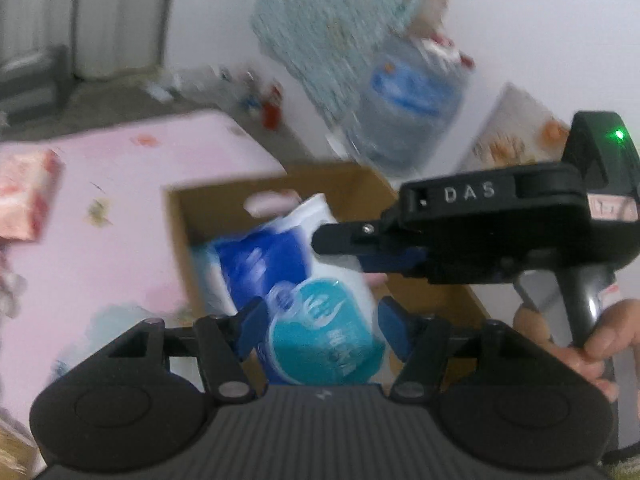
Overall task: Organize soft objects
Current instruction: 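Carry the ZONSEN pack into the cardboard box and release it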
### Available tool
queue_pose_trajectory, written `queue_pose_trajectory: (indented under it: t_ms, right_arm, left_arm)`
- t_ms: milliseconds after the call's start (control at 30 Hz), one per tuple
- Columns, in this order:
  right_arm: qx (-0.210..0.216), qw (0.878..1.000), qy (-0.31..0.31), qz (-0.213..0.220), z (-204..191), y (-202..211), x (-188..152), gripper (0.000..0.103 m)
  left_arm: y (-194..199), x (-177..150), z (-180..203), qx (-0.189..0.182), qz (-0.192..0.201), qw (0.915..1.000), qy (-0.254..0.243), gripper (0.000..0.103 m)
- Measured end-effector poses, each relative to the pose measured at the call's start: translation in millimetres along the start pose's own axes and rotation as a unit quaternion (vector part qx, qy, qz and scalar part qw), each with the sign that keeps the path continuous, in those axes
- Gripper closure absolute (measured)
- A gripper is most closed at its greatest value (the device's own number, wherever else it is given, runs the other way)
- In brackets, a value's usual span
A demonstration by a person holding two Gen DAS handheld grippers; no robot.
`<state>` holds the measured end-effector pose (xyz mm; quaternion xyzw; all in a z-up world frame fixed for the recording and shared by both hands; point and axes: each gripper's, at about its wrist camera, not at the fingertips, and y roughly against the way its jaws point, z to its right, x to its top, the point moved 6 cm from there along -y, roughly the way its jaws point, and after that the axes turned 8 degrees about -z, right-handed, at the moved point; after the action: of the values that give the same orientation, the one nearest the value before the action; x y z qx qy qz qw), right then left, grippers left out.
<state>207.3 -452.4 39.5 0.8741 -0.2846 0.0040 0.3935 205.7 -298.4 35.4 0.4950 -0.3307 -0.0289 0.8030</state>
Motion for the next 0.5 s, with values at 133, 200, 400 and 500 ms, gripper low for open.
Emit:
queue_pose_trajectory:
  t_ms: [133, 200, 400, 500]
  right_arm:
    - [0.004, 0.999, -0.03, -0.032, 40.1, -17.8, -14.5, 0.076]
    - [-0.023, 0.998, -0.032, -0.042, 57.4, -34.5, -18.6, 0.076]
    - [-0.038, 0.997, -0.047, -0.037, 83.8, -43.5, -17.7, 0.074]
    - [-0.078, 0.997, -0.017, -0.016, 86.5, -37.1, -9.7, 0.073]
  left_arm:
    - [-34.1, -9.7, 10.0, 0.012, -0.034, 0.9992, -0.017, 0.043]
    - [-38.2, -12.7, 7.4, 0.033, -0.036, 0.9986, -0.02, 0.042]
    - [-6.4, -21.9, -27.5, 0.038, 0.0, 0.9993, -0.005, 0.036]
    - [12.0, -23.2, -45.6, 0.041, 0.018, 0.999, 0.01, 0.036]
